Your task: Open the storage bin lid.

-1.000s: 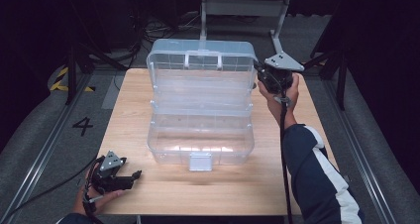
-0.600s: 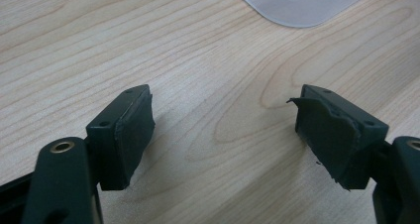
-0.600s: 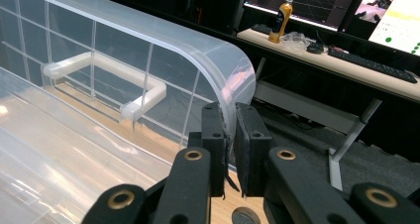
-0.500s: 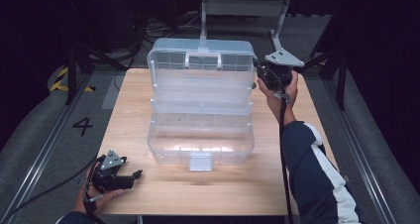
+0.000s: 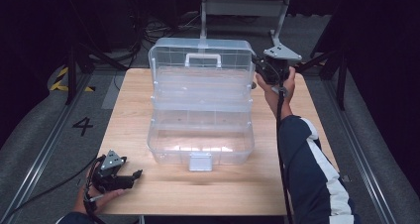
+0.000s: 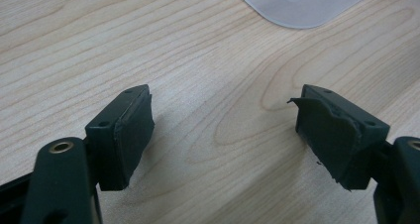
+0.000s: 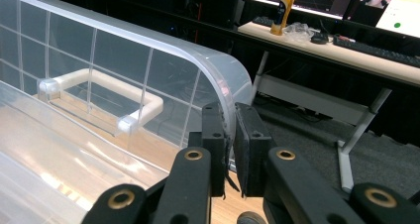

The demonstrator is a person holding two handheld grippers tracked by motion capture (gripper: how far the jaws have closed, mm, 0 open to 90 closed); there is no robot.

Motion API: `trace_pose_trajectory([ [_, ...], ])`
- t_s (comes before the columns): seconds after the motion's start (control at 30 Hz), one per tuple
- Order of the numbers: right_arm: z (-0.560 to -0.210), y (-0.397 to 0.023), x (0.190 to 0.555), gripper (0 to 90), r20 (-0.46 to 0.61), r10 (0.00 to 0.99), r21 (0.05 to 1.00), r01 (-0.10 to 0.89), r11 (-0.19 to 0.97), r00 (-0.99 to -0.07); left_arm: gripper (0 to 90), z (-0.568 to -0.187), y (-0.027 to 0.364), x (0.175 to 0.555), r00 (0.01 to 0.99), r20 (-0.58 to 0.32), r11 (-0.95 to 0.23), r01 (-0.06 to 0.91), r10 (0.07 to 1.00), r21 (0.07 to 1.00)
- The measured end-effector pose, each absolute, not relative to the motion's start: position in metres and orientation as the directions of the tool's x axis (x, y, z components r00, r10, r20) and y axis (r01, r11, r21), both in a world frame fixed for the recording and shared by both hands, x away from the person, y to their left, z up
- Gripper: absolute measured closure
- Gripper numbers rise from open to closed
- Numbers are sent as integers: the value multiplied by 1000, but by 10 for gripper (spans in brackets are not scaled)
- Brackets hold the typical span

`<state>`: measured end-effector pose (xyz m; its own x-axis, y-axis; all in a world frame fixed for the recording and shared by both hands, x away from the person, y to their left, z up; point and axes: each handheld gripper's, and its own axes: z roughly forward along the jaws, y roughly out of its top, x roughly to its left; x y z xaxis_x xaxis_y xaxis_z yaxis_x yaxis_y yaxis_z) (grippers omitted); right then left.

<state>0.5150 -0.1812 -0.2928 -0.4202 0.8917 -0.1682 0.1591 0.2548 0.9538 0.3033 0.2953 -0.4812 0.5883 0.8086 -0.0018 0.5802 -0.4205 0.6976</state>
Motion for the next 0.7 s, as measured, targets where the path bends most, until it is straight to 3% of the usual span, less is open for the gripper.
trace_pose_trajectory([
  [0.7,-299,-179,541,844,-134,903,952,198,231,-409,225,-481,295,305,594,-2,-426,580,805,694],
])
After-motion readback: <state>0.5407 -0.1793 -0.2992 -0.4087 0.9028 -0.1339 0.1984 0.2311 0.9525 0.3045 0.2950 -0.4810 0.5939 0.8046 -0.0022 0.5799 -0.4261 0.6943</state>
